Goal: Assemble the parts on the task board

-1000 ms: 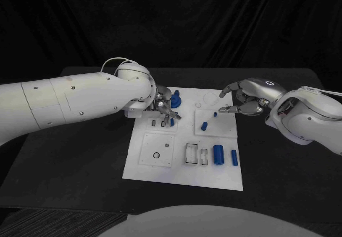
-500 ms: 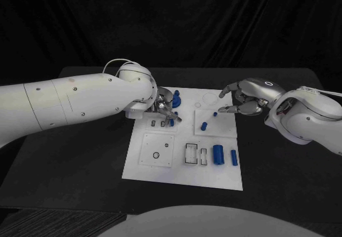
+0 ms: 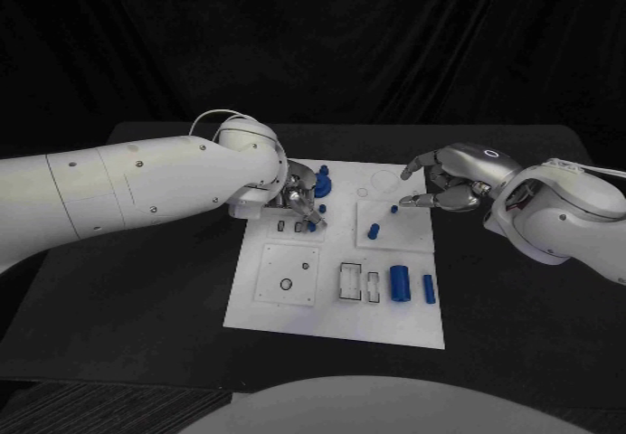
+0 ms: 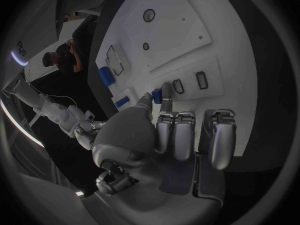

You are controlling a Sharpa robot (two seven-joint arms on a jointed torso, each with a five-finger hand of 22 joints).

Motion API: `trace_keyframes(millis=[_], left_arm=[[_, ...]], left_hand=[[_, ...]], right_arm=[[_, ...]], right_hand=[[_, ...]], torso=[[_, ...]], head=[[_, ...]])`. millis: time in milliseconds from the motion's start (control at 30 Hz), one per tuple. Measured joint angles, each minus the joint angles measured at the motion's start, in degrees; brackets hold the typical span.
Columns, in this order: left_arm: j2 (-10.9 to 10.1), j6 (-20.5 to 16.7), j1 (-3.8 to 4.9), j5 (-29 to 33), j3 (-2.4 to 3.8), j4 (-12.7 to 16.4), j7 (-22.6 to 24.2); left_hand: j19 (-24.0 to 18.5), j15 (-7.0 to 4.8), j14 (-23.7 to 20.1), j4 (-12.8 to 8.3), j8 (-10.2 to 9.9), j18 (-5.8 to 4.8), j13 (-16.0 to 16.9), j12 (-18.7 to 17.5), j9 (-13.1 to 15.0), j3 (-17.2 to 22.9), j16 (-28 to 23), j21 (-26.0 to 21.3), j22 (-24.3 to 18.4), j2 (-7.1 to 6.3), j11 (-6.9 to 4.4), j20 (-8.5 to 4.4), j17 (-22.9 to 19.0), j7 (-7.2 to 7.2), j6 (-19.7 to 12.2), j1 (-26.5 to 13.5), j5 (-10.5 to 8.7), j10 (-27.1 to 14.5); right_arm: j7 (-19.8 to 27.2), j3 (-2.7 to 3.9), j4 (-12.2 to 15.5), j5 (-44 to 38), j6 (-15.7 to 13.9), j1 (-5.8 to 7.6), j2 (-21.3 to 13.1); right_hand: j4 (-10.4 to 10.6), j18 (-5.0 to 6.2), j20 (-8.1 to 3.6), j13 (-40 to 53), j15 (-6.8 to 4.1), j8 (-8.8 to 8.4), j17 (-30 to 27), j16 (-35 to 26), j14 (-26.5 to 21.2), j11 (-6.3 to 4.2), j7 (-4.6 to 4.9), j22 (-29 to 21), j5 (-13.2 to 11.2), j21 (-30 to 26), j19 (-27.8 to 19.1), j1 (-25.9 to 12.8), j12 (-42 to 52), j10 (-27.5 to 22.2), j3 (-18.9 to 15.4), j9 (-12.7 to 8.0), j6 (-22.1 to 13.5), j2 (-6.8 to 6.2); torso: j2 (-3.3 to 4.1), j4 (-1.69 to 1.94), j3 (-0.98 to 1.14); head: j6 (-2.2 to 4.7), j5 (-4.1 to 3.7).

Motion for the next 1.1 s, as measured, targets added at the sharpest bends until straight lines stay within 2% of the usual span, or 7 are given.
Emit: trace_keyframes(millis=[133, 400, 633, 800, 867, 900, 1100], left_arm=[[0.0, 0.1, 0.00, 0.0, 0.06, 0.0, 0.2], [-0.4, 0.2, 0.00, 0.1, 0.10, 0.0, 0.7], [-1.4, 0.0, 0.00, 0.1, 0.10, 0.5, 1.0], [-2.7, -0.5, -0.05, 0.1, 0.02, 1.2, 1.2], [-3.2, -0.9, -0.06, 0.1, 0.01, 1.6, 1.2], [-3.6, -1.2, -0.06, 0.1, 0.01, 1.8, 1.3], [-5.8, -2.6, -0.06, 0.1, 0.01, 3.3, 1.3]], left_hand=[[0.0, 0.00, 0.0, -2.7, -0.9, 0.00, 0.0, 0.0, -0.9, 2.7, 0.0, 0.0, 0.0, -0.59, 0.03, 0.00, 0.0, -0.18, 0.2, 2.0, 1.19, 0.0], [0.0, 0.00, 0.0, -5.2, -1.6, 0.00, 0.0, 0.0, -1.3, 5.6, 0.0, -0.2, 0.0, -1.35, 0.02, 0.00, 0.0, -0.41, 0.8, 3.0, 2.76, 0.0], [0.0, 0.00, 0.0, -4.9, -2.1, 0.00, 0.0, 0.0, -1.3, 7.5, 0.0, -0.2, 0.0, -2.26, 0.11, 0.00, 0.0, -0.38, 1.0, 3.8, 3.50, 0.1], [0.0, 0.00, 0.0, -5.0, -2.2, 0.00, 0.0, 0.0, -0.5, 11.1, 0.0, -0.2, 0.0, -4.24, 0.01, 0.00, 0.0, -0.09, 1.3, 1.9, 6.13, 0.0], [0.0, 0.00, 0.0, -6.6, -2.2, 0.00, 0.0, 0.0, 0.0, 14.2, 0.0, -0.3, 0.0, -5.20, 0.01, 0.00, 0.0, -0.09, 1.3, 0.9, 6.60, 0.0], [0.0, 0.00, 0.0, -6.4, -2.2, 0.00, 0.0, 0.0, 0.3, 14.4, 0.0, -0.4, 0.0, -5.49, 0.01, 0.00, 0.0, -0.09, 1.3, 0.6, 6.76, 0.0], [0.0, 0.00, 0.0, -7.0, -2.0, 0.00, 0.0, 0.0, 0.9, 17.1, 0.0, -0.4, 0.0, -5.74, 0.01, 0.00, 0.0, -0.09, 1.3, -1.3, 6.84, 0.0]], right_arm=[[0.0, 0.00, -0.2, 0.0, 0.0, -0.17, 0.1], [-0.1, 0.00, -0.3, 0.0, 0.0, -0.24, 0.0], [-0.3, 0.00, -0.3, 0.0, 0.0, -0.26, 0.0], [-0.5, 0.00, -0.3, 0.0, 0.0, -0.27, -0.1], [-0.6, 0.00, -0.3, 0.0, 0.0, -0.27, -0.2], [-0.6, 0.00, -0.3, 0.0, 0.0, -0.27, -0.2], [-0.9, 0.00, -0.3, 0.0, 0.1, -0.29, -0.5]], right_hand=[[0.0, 0.00, 0.00, 0.0, 0.00, 0.00, 0.0, 0.0, 0.0, 0.00, 0.00, 0.0, 0.0, 0.0, 0.0, 0.3, 0.0, 0.0, 0.0, -0.1, 0.0, 0.28], [-0.2, 0.00, 0.11, 0.0, 0.00, 0.00, 0.0, -0.4, 0.0, 0.00, 0.09, 0.0, 0.4, -1.1, -0.1, 0.6, 0.0, 0.0, -0.2, -0.2, 0.1, 0.61], [-0.2, 0.00, 0.21, 0.0, 0.00, 0.00, 0.0, -0.5, 0.0, 0.00, 0.16, 0.0, 0.4, -1.5, -0.2, 0.9, 0.0, 0.0, -0.2, -0.3, 0.2, 0.86], [-0.3, 0.00, 0.21, 0.0, 0.00, -0.23, 0.0, -0.9, 0.0, 0.00, 0.24, 0.0, 0.9, -2.4, -0.2, 1.3, 0.0, 0.0, -0.3, -0.4, 0.5, 1.31], [-0.3, 0.00, 0.21, 0.0, 0.00, -0.40, 0.0, -0.9, 0.0, 0.00, 0.16, 0.0, 1.6, -2.6, -0.2, 1.5, 0.0, 0.0, -0.3, -0.5, 0.6, 1.52], [-0.3, 0.00, 0.33, 0.0, 0.00, -0.50, 0.0, -1.1, 0.0, 0.00, 0.15, 0.0, 1.8, -2.9, -0.3, 1.5, 0.0, 0.0, -0.3, -0.6, 0.6, 1.52], [-0.5, 0.00, 0.41, 0.0, 0.00, -0.50, 0.0, -1.4, 0.0, 0.00, 0.35, 0.0, 3.1, -3.4, -0.4, 2.0, 0.0, 0.0, -0.5, -0.8, 0.8, 1.97]], torso=[[0.00, 0.00, 0.02], [0.01, 0.02, 0.03], [0.01, 0.02, 0.02], [0.03, 0.05, -0.01], [0.03, 0.08, -0.02], [0.03, 0.09, -0.03], [0.01, 0.09, -0.08]], head=[[0.00, 0.05], [0.00, 0.20], [0.00, 0.23], [0.00, 0.14], [0.00, 0.13], [0.00, 0.13], [0.00, 0.43]])
